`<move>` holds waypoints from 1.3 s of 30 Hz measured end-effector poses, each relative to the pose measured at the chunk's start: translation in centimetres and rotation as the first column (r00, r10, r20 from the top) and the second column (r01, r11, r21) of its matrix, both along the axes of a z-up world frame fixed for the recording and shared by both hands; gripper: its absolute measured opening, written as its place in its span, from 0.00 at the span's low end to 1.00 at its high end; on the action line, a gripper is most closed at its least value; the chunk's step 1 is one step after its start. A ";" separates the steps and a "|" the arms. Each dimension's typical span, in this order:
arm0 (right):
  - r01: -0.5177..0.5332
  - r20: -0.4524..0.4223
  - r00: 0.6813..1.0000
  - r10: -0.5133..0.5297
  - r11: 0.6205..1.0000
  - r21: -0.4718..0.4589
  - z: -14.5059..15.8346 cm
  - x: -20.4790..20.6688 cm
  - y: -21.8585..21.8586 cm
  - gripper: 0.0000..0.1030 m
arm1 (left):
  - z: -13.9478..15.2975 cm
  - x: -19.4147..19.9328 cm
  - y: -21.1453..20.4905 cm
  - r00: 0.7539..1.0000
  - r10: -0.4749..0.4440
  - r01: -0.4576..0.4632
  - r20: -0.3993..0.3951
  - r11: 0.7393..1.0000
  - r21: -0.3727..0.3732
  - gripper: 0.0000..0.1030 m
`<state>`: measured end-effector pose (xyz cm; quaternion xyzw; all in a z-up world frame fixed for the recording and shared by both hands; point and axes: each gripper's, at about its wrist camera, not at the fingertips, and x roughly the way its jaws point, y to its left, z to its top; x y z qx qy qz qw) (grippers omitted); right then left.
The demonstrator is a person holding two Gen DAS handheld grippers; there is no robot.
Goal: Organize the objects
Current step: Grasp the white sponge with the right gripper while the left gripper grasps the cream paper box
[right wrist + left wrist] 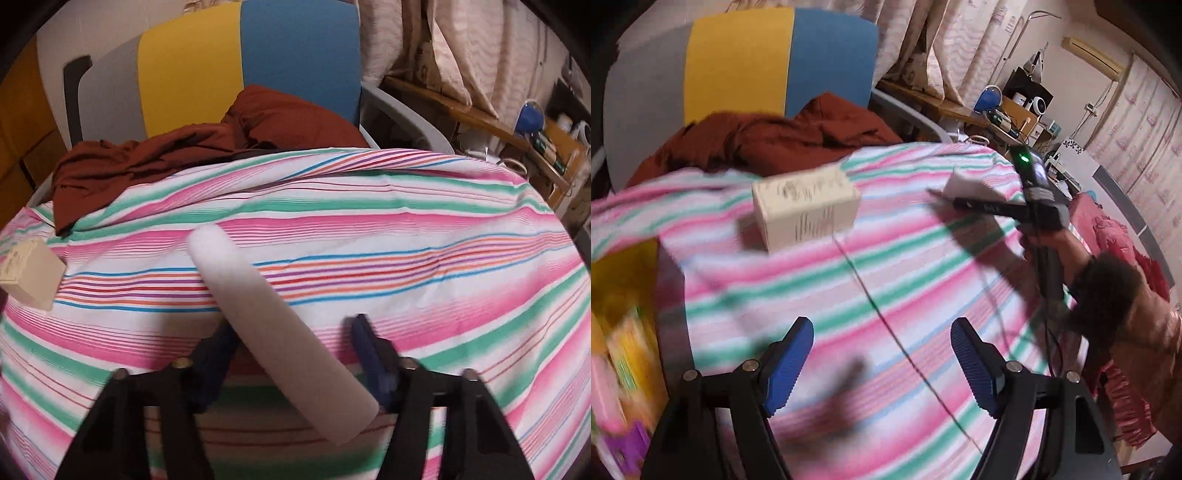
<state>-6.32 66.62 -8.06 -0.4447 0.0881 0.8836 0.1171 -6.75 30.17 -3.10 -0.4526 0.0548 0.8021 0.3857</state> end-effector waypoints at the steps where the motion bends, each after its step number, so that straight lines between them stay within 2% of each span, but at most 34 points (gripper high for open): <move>1: 0.009 -0.008 1.000 -0.009 0.999 -0.036 0.1 0.3 0.1 0.40 | 0.3 -0.7 0.3 1.000 0.004 -0.004 -0.017 1.000 0.002 0.76; 2: 0.013 -0.025 1.000 -0.016 0.994 -0.111 0.4 0.9 0.2 0.35 | 0.6 -1.4 0.5 1.000 0.009 -0.009 -0.028 1.000 0.002 0.76; 5: 0.000 -0.068 0.997 -0.021 0.957 -0.290 0.5 3.0 -0.3 0.38 | 0.9 -4.1 0.9 0.998 0.037 -0.037 -0.052 0.999 -0.009 0.76; 6: -0.006 -0.072 0.997 -0.019 0.943 -0.333 0.4 3.5 -0.5 0.57 | 0.9 -5.0 1.2 0.997 0.048 -0.049 -0.060 0.998 -0.025 0.76; 7: -0.011 -0.074 0.997 -0.018 0.927 -0.376 0.4 4.4 -1.0 0.86 | 0.8 -6.2 1.4 0.996 0.062 -0.065 -0.067 0.997 -0.040 0.76; 8: -0.015 -0.081 0.997 -0.018 0.922 -0.387 0.5 5.1 -1.5 1.00 | 0.8 -6.9 1.4 0.995 0.068 -0.071 -0.068 0.997 -0.042 0.76; 10: -0.037 -0.104 0.995 -0.003 0.921 -0.387 1.0 6.3 -2.6 1.00 | 0.5 -8.6 1.6 0.993 0.088 -0.092 -0.076 0.994 -0.062 0.76; 13: -0.021 -0.152 0.988 -0.029 0.948 -0.319 1.8 7.5 -3.6 1.00 | 0.3 -10.2 2.3 0.992 0.083 -0.092 -0.096 0.991 -0.094 0.76; 15: -0.015 -0.145 0.989 -0.023 0.966 -0.257 1.9 7.1 -4.2 1.00 | 0.1 -10.6 3.3 0.991 0.043 -0.062 -0.128 0.987 -0.146 0.76; 18: -0.032 -0.088 0.996 0.020 0.989 -0.142 1.4 5.2 -5.8 0.99 | -0.2 -10.7 5.0 0.981 -0.066 0.022 -0.183 0.972 -0.236 0.76; 19: -0.045 -0.066 0.997 0.040 0.996 -0.077 1.2 4.7 -6.8 0.94 | -0.6 -10.6 5.7 0.974 -0.113 0.055 -0.198 0.959 -0.277 0.76; 20: -0.052 -0.035 0.998 0.052 0.999 -0.001 0.7 4.0 -7.7 0.85 | -0.9 -10.6 6.2 0.966 -0.152 0.081 -0.211 0.947 -0.311 0.76; 21: -0.053 -0.013 0.999 0.053 0.998 0.031 0.2 3.6 -8.2 0.76 | -1.2 -10.6 6.5 0.958 -0.182 0.100 -0.220 0.936 -0.338 0.76; 22: -0.053 0.007 0.999 0.053 0.998 0.018 -0.7 3.4 -8.2 0.73 | -1.4 -10.5 6.9 0.952 -0.208 0.116 -0.225 0.924 -0.365 0.76; 27: -0.009 -0.036 0.999 0.011 0.999 0.045 -0.8 4.1 -8.6 0.69 | -2.0 -10.1 8.4 0.928 -0.289 0.167 -0.237 0.888 -0.429 0.77; 29: -0.007 -0.041 0.999 0.009 0.999 0.045 -0.9 4.2 -8.6 0.69 | -2.1 -10.0 8.7 0.930 -0.290 0.172 -0.224 0.885 -0.433 0.79; 31: -0.006 -0.047 0.999 0.008 0.999 0.043 -0.9 4.2 -8.6 0.69 | -1.4 -9.3 8.7 0.940 -0.305 0.234 -0.151 0.901 -0.364 0.79; 33: -0.005 -0.049 0.999 0.007 0.999 0.045 -0.9 4.3 -8.6 0.69 | -0.5 -8.0 8.7 0.930 -0.359 0.326 -0.074 0.902 -0.283 0.78; 34: -0.004 -0.050 0.999 0.006 0.999 0.047 -0.8 4.1 -8.6 0.69 | 0.0 -7.2 8.8 0.920 -0.384 0.350 -0.081 0.896 -0.271 0.78; 37: -0.002 -0.052 0.999 0.005 0.999 0.049 -0.9 4.1 -8.6 0.69 | 0.9 -6.2 9.2 0.890 -0.371 0.258 -0.266 0.890 -0.377 0.78; 39: -0.001 -0.053 0.999 0.003 0.999 0.049 -0.9 4.1 -8.6 0.69 | 0.8 -7.5 9.2 0.887 -0.369 0.246 -0.277 0.885 -0.394 0.78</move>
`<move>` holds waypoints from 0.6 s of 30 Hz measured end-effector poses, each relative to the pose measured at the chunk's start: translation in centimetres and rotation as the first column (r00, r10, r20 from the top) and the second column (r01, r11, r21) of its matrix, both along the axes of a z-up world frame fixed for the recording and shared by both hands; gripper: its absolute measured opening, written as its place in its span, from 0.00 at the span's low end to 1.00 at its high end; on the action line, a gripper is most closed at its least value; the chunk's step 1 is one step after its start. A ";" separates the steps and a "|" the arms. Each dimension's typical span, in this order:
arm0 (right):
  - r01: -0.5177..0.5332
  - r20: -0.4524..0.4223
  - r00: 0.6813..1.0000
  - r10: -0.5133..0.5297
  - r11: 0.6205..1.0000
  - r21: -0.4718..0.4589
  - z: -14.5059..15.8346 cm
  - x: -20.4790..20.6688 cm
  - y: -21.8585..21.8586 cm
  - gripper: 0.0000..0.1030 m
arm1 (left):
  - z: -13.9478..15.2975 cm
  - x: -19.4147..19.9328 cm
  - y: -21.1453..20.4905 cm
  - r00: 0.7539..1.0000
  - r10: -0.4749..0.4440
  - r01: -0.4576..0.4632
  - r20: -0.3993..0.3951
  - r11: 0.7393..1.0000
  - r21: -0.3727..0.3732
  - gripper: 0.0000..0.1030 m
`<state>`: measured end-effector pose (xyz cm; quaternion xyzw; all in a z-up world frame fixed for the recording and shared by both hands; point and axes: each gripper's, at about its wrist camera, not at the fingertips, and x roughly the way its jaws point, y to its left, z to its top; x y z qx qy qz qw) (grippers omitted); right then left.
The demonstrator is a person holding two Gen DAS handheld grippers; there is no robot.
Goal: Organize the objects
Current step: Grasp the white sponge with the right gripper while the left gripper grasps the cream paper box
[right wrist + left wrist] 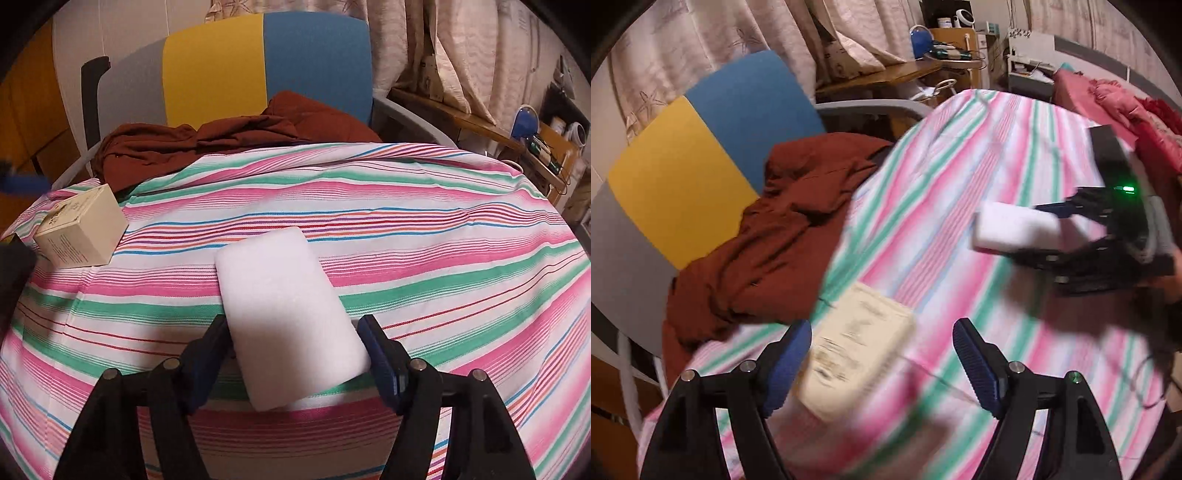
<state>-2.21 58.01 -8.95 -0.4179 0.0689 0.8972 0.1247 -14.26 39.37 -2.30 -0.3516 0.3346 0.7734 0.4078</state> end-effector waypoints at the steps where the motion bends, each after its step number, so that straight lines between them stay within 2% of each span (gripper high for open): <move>1: 0.000 -0.001 1.000 0.000 1.000 0.000 0.0 0.0 0.0 0.69 | -0.5 -1.1 0.0 0.999 0.008 -0.007 0.043 1.000 -0.017 0.78; 2: 0.001 -0.002 1.000 -0.001 1.000 0.001 0.0 0.0 0.0 0.69 | -1.2 -2.4 -0.1 0.995 0.029 -0.025 0.093 0.999 -0.044 0.78; 7: 0.003 -0.008 1.000 -0.003 1.000 0.001 0.0 0.1 -0.1 0.69 | -4.8 -5.0 -1.0 0.974 0.103 -0.071 0.202 0.984 -0.161 0.78; 9: 0.005 -0.010 1.000 -0.005 1.000 0.003 0.0 0.2 -0.1 0.69 | -5.1 -3.8 -1.4 0.960 0.077 -0.043 0.269 0.990 -0.132 0.78; 12: 0.006 -0.013 1.000 -0.006 1.000 0.002 0.0 0.2 0.0 0.69 | -4.3 -1.5 -1.1 0.966 0.048 -0.029 0.255 0.997 -0.076 0.78; 15: 0.007 -0.012 1.000 -0.007 1.000 0.006 0.0 0.1 -0.1 0.69 | -3.7 -2.1 -0.6 0.959 0.128 -0.123 0.252 0.992 -0.034 0.78; 17: 0.010 -0.012 1.000 -0.010 1.000 0.013 0.0 0.1 -0.1 0.69 | -3.8 -3.3 -0.7 0.932 0.215 -0.222 0.291 0.975 -0.007 0.78; 18: 0.011 -0.012 1.000 -0.010 1.000 0.017 0.0 0.1 -0.2 0.69 | -4.1 -4.3 -1.1 0.913 0.268 -0.279 0.307 0.960 -0.007 0.72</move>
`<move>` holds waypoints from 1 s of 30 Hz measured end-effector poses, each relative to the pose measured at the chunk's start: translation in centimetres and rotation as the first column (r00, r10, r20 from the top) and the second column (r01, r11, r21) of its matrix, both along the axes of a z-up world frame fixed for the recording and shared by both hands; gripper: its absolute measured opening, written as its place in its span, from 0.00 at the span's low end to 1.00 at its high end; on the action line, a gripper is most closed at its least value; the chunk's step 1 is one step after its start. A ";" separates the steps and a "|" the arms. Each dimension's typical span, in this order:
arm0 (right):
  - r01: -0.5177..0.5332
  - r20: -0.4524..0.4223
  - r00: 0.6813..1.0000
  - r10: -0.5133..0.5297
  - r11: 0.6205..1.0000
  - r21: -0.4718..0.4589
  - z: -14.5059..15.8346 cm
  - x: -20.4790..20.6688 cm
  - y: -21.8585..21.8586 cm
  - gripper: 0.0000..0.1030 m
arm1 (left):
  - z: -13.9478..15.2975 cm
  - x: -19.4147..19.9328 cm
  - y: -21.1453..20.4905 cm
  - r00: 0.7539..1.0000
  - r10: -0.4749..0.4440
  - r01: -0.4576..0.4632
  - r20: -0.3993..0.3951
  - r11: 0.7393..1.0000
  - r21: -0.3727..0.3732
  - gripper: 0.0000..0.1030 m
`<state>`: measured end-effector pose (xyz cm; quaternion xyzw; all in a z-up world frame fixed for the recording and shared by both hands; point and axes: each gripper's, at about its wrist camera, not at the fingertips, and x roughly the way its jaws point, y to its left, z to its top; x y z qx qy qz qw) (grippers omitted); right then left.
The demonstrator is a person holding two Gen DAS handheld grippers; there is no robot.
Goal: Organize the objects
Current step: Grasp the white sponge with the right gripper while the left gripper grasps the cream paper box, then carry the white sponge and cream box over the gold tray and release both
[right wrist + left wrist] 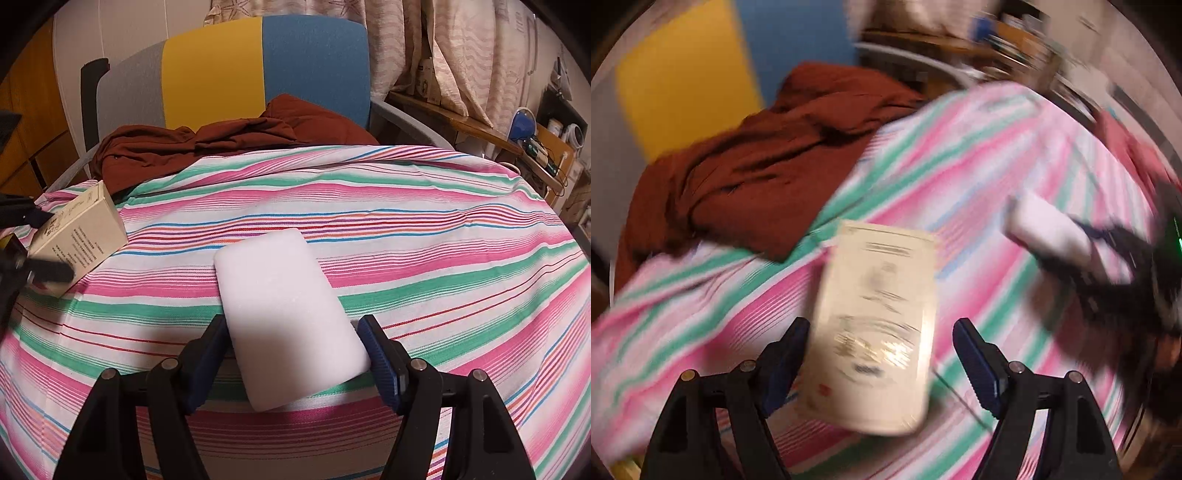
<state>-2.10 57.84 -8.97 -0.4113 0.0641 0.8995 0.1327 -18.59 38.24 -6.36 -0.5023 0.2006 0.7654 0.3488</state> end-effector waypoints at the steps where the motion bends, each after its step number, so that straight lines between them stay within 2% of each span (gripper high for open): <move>1: 0.001 -0.001 1.000 -0.001 1.000 0.004 0.0 0.0 0.0 0.69 | -0.3 -0.7 -0.3 0.998 0.060 -0.060 0.021 0.998 0.010 0.58; 3: 0.007 -0.005 1.000 -0.006 1.000 0.013 0.0 0.1 0.0 0.65 | -0.9 -1.0 -1.2 0.989 0.124 -0.129 0.078 0.990 0.055 0.52; 4: 0.011 -0.008 1.000 -0.011 1.000 0.015 0.0 0.1 0.0 0.64 | -0.7 -0.7 -1.5 0.989 0.133 -0.139 0.070 0.987 0.081 0.51; 6: 0.016 -0.011 1.000 -0.015 1.000 0.016 0.1 0.2 0.1 0.63 | -0.9 0.8 -2.2 0.990 0.123 -0.130 0.072 0.986 0.100 0.51; 8: 0.018 -0.011 1.000 -0.018 1.000 0.025 0.1 0.2 0.0 0.62 | -0.9 2.7 -2.2 0.994 0.104 -0.107 0.030 0.990 0.090 0.51; 10: 0.018 -0.010 1.000 -0.017 0.999 0.042 0.1 0.1 -0.3 0.61 | -1.0 4.0 -2.5 0.994 0.104 -0.105 0.020 0.989 0.106 0.51; 14: 0.022 -0.009 1.000 -0.021 0.993 0.120 0.4 0.1 -1.4 0.60 | -1.0 6.2 -2.4 0.991 0.109 -0.121 0.078 0.977 0.176 0.51; 18: 0.006 -0.014 1.000 -0.004 0.988 0.157 0.8 0.5 -2.7 0.60 | 0.0 8.0 -3.9 0.984 0.120 -0.151 0.130 0.953 0.262 0.51; 24: 0.009 -0.026 1.000 -0.005 0.988 0.154 1.3 2.0 -4.6 0.60 | 3.2 9.7 -8.1 0.983 0.152 -0.180 0.106 0.913 0.366 0.51; 30: -0.008 -0.028 1.000 0.012 0.991 0.137 1.7 3.5 -7.4 0.60 | 5.3 9.8 -14.2 0.968 0.235 -0.251 0.090 0.876 0.412 0.51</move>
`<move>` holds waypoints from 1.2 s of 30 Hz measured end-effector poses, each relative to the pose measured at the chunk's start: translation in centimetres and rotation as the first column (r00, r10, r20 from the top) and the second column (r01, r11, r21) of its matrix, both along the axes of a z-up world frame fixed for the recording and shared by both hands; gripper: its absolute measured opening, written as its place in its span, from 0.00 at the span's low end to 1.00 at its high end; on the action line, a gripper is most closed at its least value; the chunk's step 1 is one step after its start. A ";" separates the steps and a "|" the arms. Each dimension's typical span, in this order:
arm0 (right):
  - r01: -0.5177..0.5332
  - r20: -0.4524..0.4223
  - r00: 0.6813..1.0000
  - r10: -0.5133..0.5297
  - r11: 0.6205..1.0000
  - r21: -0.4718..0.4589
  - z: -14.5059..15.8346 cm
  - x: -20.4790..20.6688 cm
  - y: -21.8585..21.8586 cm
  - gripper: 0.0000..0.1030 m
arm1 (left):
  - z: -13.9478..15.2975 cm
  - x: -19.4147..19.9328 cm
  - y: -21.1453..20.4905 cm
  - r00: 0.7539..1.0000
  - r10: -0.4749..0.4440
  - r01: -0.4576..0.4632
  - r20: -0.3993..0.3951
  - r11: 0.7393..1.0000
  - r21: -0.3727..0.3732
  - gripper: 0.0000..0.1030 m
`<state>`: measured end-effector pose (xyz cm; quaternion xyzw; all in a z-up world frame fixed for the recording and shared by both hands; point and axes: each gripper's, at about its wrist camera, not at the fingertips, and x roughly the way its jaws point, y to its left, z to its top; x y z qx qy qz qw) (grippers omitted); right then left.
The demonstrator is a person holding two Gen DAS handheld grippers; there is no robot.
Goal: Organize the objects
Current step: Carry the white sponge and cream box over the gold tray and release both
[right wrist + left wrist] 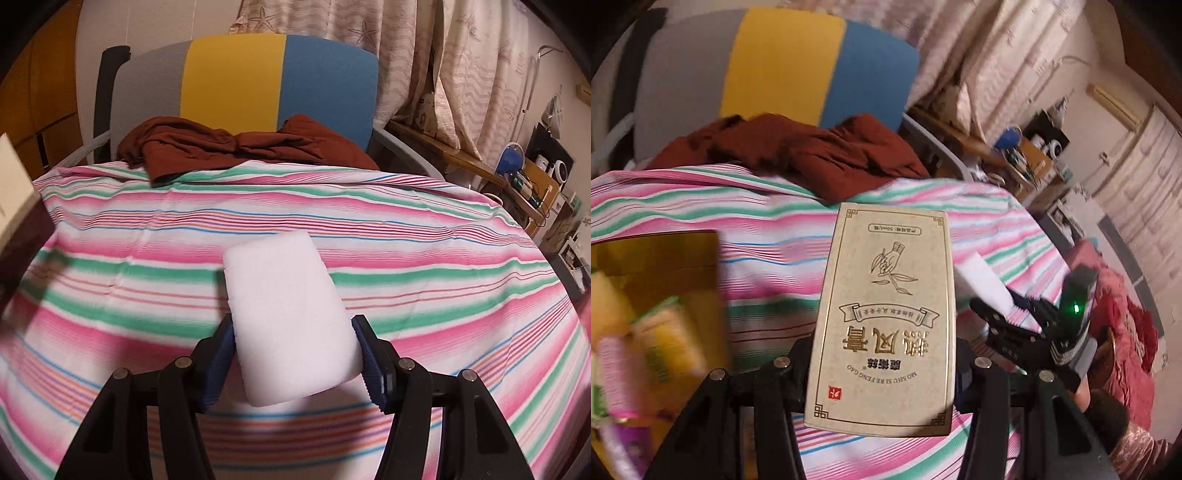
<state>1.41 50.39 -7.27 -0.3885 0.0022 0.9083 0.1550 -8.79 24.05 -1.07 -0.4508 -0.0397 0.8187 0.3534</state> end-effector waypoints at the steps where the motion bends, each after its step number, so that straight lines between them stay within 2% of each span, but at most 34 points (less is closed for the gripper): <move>1: -0.006 -0.001 1.000 0.006 1.000 -0.014 0.1 0.2 -0.5 0.60 | 0.4 -0.1 -1.3 1.000 0.023 -0.023 -0.001 1.000 0.009 0.51; 4: -0.028 -0.018 0.999 0.026 0.993 -0.115 0.8 0.8 -2.1 0.60 | 1.0 -0.9 -4.5 0.996 0.093 -0.093 -0.007 0.995 0.022 0.51; 7: -0.082 -0.050 0.996 0.074 0.978 -0.190 2.1 0.6 -5.0 0.60 | 1.1 -2.1 -7.5 0.985 0.170 -0.170 -0.019 0.985 0.003 0.51; 12: -0.245 -0.123 0.967 0.221 0.943 -0.228 5.6 -0.9 -11.9 0.60 | 0.1 -4.2 -11.5 0.961 0.276 -0.275 0.016 0.961 -0.027 0.51; 17: -0.350 -0.127 0.936 0.327 0.900 -0.261 7.8 -3.7 -18.5 0.60 | -1.9 -6.8 -12.5 0.950 0.311 -0.306 0.030 0.946 -0.107 0.51; 23: -0.360 -0.108 0.933 0.344 0.874 -0.327 8.4 -7.1 -23.7 0.61 | -3.6 -8.6 -13.3 0.941 0.333 -0.324 0.062 0.937 -0.128 0.51; 27: -0.335 -0.093 0.942 0.324 0.869 -0.365 7.8 -8.8 -25.2 0.62 | -4.0 -8.3 -14.0 0.933 0.350 -0.334 0.080 0.928 -0.164 0.54; 30: -0.285 -0.078 0.957 0.278 0.861 -0.421 6.9 -10.2 -24.7 0.67 | -3.9 -7.9 -15.2 0.923 0.370 -0.357 0.109 0.926 -0.127 0.64; 33: -0.277 -0.082 0.959 0.272 0.833 -0.479 6.1 -11.2 -24.3 0.70 | -3.5 -7.4 -16.5 0.910 0.396 -0.385 0.123 0.917 -0.098 0.67; 36: -0.276 -0.085 0.959 0.270 0.826 -0.492 5.9 -11.0 -24.3 0.73 | -2.5 -6.4 -17.6 0.897 0.428 -0.423 0.114 0.904 -0.062 0.69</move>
